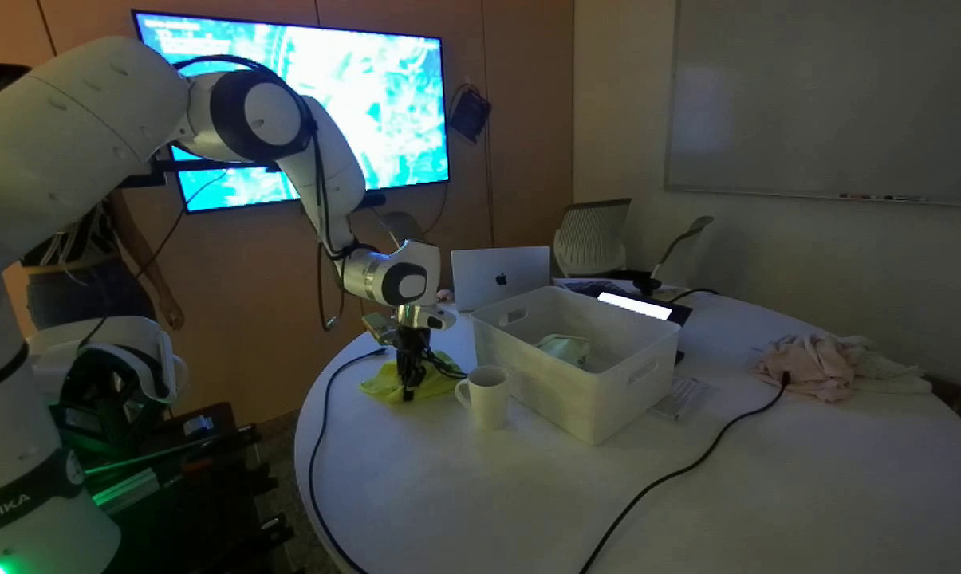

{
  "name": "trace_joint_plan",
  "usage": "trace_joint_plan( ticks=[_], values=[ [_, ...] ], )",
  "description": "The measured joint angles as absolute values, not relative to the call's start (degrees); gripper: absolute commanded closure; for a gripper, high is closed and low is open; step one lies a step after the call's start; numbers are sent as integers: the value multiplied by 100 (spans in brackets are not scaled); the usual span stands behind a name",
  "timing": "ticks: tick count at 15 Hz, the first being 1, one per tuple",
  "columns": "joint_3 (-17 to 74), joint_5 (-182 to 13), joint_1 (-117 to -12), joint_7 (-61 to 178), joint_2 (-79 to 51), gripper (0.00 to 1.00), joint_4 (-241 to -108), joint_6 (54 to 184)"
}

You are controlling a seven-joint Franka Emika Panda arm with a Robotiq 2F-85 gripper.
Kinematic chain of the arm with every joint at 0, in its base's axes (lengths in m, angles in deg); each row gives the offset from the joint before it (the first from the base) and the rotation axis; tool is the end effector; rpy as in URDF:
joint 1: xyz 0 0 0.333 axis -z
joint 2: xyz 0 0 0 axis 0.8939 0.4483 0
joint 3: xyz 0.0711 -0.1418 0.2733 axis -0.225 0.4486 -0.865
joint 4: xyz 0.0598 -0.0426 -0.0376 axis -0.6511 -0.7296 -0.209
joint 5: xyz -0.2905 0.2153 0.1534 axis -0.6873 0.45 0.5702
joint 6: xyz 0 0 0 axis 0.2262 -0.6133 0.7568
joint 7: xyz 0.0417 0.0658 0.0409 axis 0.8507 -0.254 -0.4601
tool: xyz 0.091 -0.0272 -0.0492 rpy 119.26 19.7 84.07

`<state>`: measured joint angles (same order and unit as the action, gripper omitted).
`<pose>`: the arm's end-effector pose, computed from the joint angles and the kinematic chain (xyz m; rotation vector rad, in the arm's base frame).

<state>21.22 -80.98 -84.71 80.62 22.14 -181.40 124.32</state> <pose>0.5652 0.2597 0.0418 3.0915 -0.1025 -0.3107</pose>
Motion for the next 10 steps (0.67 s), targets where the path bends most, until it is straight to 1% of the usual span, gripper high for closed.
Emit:
trace_joint_plan(
  ticks=[10],
  values=[
    [2277,-7977,-7917,8033,1440,98,-19622,12459]
  ],
)
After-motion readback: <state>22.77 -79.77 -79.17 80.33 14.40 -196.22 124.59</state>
